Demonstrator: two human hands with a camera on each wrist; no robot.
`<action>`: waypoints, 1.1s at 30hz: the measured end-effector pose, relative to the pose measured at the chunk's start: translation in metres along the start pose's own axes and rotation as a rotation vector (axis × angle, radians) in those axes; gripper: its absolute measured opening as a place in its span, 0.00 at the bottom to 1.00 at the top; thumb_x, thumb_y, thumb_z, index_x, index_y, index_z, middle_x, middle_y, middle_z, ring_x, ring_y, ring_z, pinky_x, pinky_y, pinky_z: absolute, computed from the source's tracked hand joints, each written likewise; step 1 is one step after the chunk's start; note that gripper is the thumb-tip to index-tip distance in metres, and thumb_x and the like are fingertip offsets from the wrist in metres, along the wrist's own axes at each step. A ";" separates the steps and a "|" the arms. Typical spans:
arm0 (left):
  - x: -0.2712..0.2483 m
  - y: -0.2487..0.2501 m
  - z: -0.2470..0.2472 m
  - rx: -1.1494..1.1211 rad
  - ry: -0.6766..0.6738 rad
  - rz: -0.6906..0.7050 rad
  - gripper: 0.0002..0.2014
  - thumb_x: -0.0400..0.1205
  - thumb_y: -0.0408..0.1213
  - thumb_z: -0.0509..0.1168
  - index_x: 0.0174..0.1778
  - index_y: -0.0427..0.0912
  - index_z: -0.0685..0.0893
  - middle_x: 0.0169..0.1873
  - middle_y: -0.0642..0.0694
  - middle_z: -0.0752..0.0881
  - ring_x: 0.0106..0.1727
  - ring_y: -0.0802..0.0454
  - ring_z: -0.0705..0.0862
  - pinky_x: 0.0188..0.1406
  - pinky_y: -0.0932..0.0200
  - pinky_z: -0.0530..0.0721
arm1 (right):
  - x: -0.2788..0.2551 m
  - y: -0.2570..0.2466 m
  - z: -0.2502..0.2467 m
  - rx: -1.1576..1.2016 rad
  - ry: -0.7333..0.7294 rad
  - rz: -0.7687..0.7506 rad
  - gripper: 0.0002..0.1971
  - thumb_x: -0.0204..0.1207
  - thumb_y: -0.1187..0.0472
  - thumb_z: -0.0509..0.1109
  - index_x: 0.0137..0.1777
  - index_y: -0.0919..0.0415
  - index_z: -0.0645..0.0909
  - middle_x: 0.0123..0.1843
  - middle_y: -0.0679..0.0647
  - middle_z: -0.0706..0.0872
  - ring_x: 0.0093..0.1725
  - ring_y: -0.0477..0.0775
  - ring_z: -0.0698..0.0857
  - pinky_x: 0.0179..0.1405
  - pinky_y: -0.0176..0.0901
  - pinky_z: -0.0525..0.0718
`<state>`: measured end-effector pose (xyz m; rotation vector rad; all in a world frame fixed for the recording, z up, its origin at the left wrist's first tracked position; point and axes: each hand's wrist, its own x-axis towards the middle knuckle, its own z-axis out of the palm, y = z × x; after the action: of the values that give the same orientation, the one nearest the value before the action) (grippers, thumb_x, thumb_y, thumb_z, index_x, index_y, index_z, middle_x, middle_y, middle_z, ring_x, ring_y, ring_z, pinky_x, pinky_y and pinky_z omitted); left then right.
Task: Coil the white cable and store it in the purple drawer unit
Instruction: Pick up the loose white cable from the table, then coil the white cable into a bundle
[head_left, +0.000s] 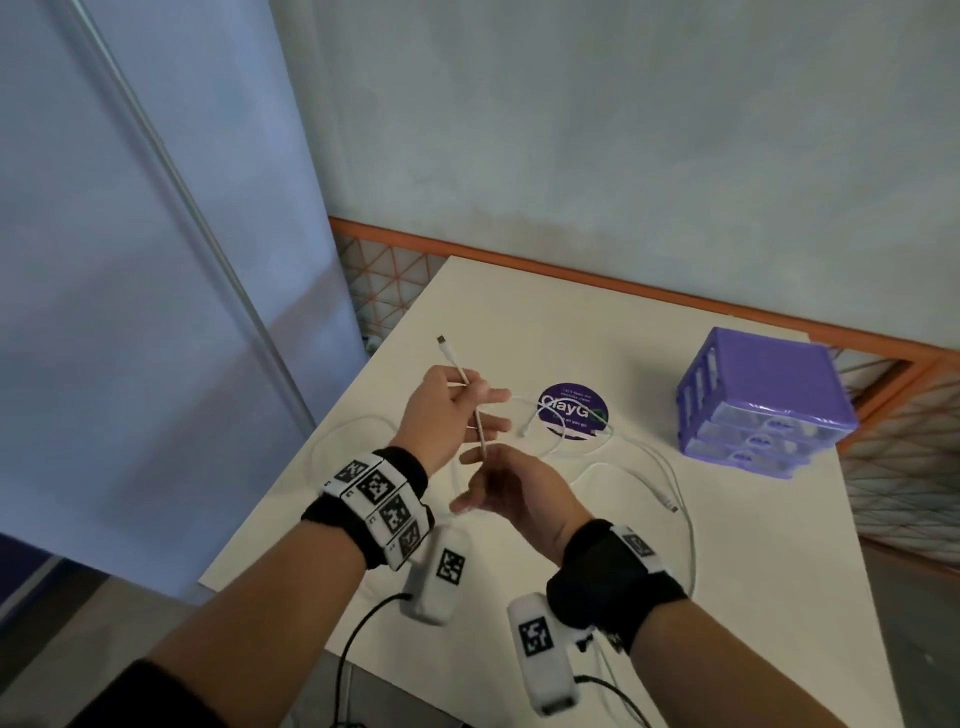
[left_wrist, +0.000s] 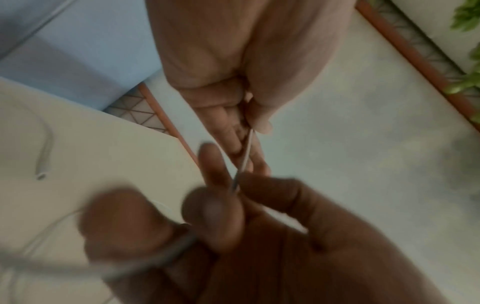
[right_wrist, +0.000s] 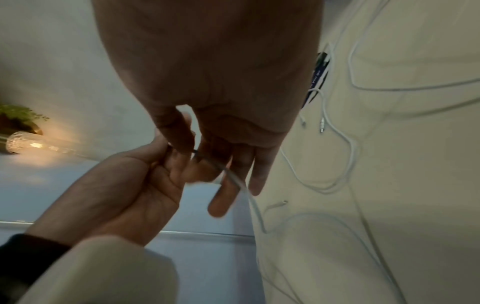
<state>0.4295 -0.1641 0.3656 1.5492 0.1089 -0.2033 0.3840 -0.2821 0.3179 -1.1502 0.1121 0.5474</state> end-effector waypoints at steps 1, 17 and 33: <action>0.003 -0.001 -0.004 -0.056 0.021 0.012 0.09 0.86 0.33 0.57 0.58 0.33 0.68 0.49 0.38 0.91 0.32 0.44 0.91 0.32 0.54 0.90 | -0.001 0.002 -0.003 0.029 0.034 0.014 0.13 0.82 0.61 0.56 0.47 0.68 0.80 0.25 0.59 0.77 0.30 0.60 0.82 0.50 0.54 0.84; -0.001 -0.083 -0.050 -0.160 0.080 -0.223 0.07 0.88 0.40 0.53 0.51 0.41 0.72 0.56 0.41 0.88 0.36 0.51 0.92 0.41 0.58 0.87 | 0.044 0.027 -0.082 -1.374 0.330 0.054 0.07 0.77 0.59 0.64 0.49 0.58 0.82 0.51 0.59 0.84 0.54 0.60 0.82 0.55 0.49 0.80; 0.003 -0.086 -0.057 -0.200 0.178 -0.229 0.12 0.88 0.42 0.53 0.51 0.39 0.77 0.25 0.45 0.75 0.30 0.49 0.89 0.37 0.56 0.88 | 0.060 0.009 -0.100 -1.602 0.551 -0.200 0.12 0.80 0.46 0.61 0.51 0.45 0.86 0.52 0.49 0.90 0.56 0.55 0.85 0.62 0.49 0.72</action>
<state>0.4190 -0.1087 0.2793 1.3516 0.4355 -0.2274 0.4507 -0.3473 0.2471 -2.8244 0.0046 0.0103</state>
